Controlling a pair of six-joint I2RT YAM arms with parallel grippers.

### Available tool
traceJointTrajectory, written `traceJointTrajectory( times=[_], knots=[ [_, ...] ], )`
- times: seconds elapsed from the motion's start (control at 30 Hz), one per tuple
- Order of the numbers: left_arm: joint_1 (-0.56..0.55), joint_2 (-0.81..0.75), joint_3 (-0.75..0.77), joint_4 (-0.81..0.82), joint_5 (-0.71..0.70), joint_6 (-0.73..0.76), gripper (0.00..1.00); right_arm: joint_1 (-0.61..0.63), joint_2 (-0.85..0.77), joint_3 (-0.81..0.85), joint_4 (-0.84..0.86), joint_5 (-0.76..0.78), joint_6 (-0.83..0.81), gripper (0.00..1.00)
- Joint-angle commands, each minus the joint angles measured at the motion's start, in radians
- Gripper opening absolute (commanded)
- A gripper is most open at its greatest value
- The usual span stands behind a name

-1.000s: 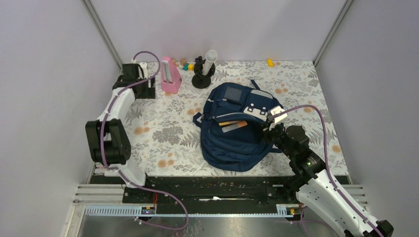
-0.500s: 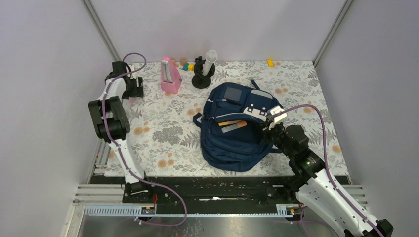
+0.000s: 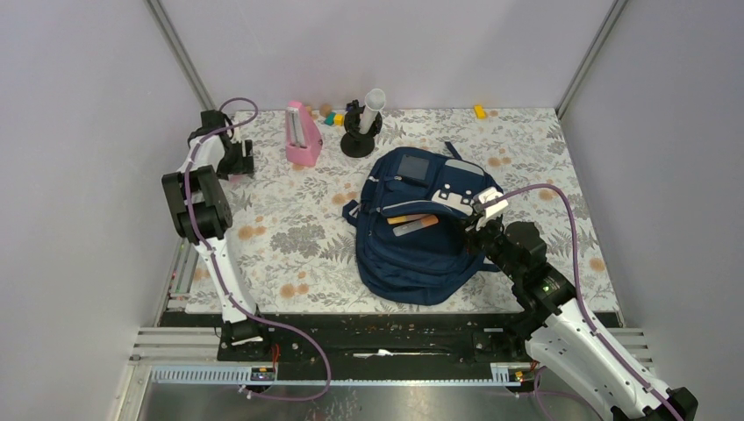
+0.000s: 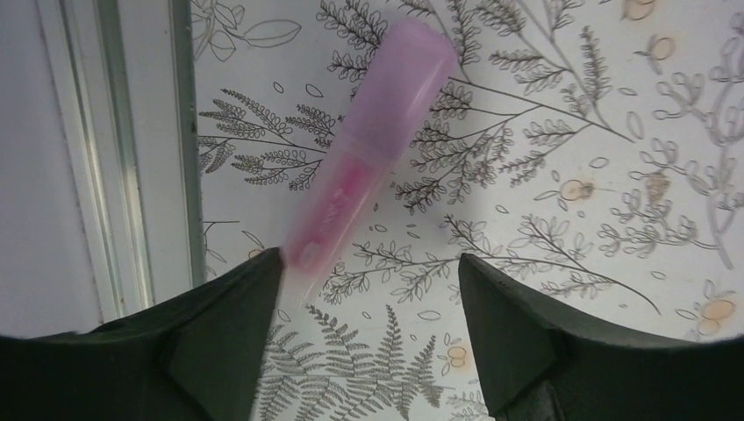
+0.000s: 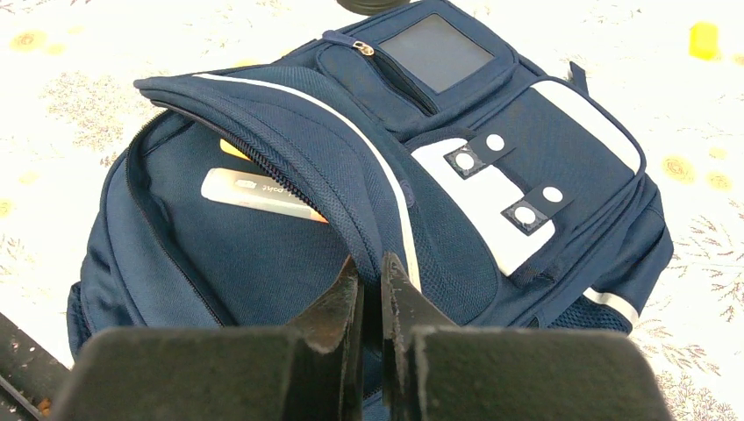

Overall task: Pack the student bag
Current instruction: Pick up the stationery from the center of the board.

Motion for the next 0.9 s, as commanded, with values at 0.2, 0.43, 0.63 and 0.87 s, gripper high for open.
traceJointTrajectory(
  times=[0.2,0.43,0.63,0.87],
  knots=[
    [0.016,0.05,0.053,-0.016,0.0,-0.013,0.74,-0.004,-0.012,0.017,0.143,-0.013,0.018,0.0],
    [0.016,0.054,0.038,-0.016,-0.008,-0.023,0.47,-0.004,-0.01,0.016,0.146,-0.016,0.019,0.0],
    [0.016,0.055,0.037,-0.019,-0.023,-0.033,0.32,-0.005,-0.01,0.014,0.149,-0.019,0.022,0.0],
    [0.016,0.012,0.006,-0.018,0.003,-0.06,0.15,-0.004,-0.009,0.014,0.156,-0.022,0.024,0.0]
  ],
)
